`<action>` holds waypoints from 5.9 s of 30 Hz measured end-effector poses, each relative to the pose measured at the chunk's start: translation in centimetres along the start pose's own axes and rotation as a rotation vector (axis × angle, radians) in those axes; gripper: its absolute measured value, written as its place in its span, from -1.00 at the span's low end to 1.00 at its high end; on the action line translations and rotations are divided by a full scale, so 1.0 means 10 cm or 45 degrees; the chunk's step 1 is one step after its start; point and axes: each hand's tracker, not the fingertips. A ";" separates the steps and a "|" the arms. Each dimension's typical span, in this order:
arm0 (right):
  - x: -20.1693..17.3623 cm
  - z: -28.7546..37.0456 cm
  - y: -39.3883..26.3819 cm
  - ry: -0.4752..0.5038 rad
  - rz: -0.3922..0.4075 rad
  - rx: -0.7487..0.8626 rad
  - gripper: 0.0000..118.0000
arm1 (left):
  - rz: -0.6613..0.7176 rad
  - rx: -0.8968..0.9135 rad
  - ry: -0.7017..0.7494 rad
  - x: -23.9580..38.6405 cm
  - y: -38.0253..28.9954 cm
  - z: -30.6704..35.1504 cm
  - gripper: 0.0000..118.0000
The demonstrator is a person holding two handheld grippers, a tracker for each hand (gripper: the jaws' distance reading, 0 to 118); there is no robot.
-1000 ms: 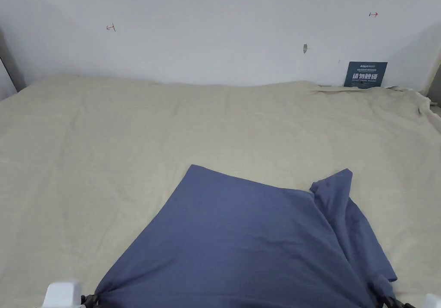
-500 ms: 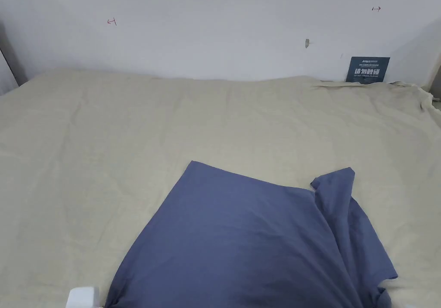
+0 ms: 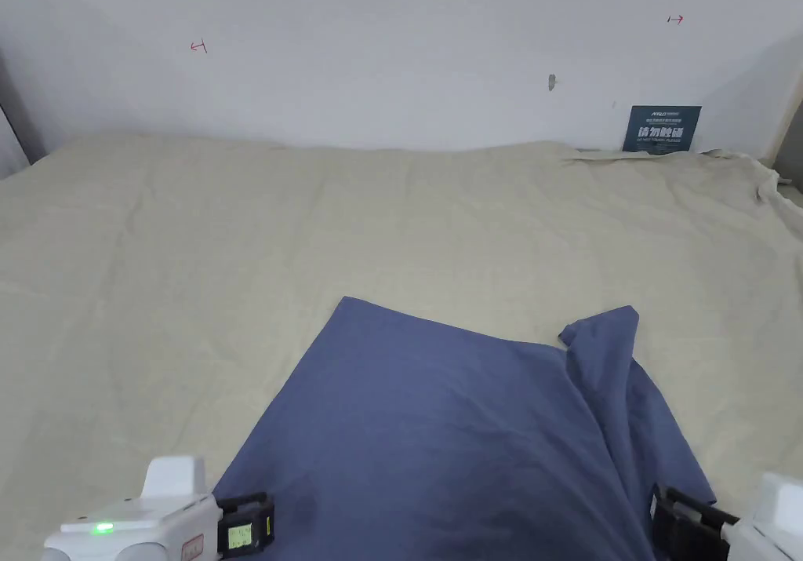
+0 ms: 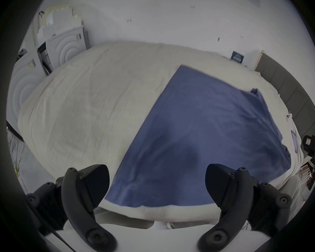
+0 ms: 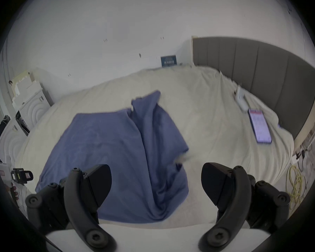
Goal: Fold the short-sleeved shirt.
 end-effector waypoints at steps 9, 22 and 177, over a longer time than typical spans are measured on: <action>-0.03 0.20 0.44 0.009 0.109 0.250 0.71 | -0.044 0.238 -0.012 0.26 0.57 0.19 0.83; 0.06 0.02 0.68 -0.002 0.120 0.367 -1.00 | -0.075 0.303 -0.167 0.55 1.16 -0.21 -1.00; 0.05 -1.56 2.44 0.138 0.091 0.335 -0.96 | -0.053 0.280 -0.048 0.02 2.77 -1.04 -1.00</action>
